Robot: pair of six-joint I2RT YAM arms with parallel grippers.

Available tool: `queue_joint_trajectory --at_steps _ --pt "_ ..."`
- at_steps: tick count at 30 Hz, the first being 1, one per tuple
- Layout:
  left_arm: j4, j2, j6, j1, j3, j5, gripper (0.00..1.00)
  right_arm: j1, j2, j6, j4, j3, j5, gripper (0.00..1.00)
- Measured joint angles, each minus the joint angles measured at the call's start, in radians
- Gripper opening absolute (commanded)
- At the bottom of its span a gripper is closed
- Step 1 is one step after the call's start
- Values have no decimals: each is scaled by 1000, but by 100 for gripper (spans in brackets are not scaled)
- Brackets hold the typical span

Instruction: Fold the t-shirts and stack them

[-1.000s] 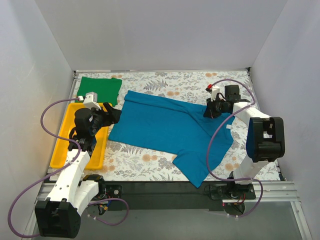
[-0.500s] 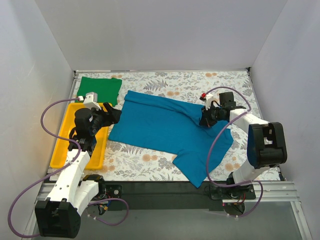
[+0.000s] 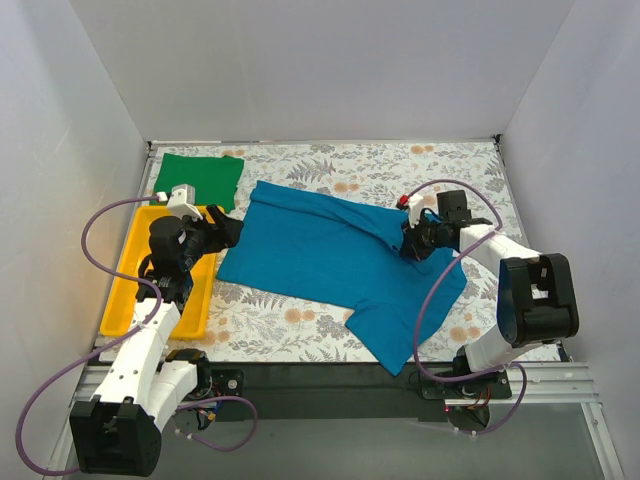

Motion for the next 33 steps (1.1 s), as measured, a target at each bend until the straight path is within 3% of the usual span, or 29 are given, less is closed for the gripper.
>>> queue_joint_trajectory --at_steps 4,5,8,16,19,23,28,29,33 --pt "0 0 0 0 0 0 63 43 -16 -63 -21 -6 14 3" --pt "0 0 0 0 0 0 63 53 -16 -77 -26 -7 18 11" --pt "0 0 0 0 0 0 63 89 -17 -117 -39 -12 34 21" --pt "2 13 -2 0 0 2 63 127 -98 -231 -117 -20 63 24" --pt "25 45 -16 0 -1 17 63 91 -158 -233 -132 -8 38 34" --pt "52 184 -68 0 27 47 58 17 -137 -172 -126 53 -29 35" --pt "59 468 -146 0 179 94 58 -58 -84 -90 -110 74 -40 40" --pt "61 497 -154 0 193 101 58 -74 -83 -86 -110 72 -40 47" --pt "57 528 -161 0 203 113 58 -112 -96 -106 -126 50 -37 57"
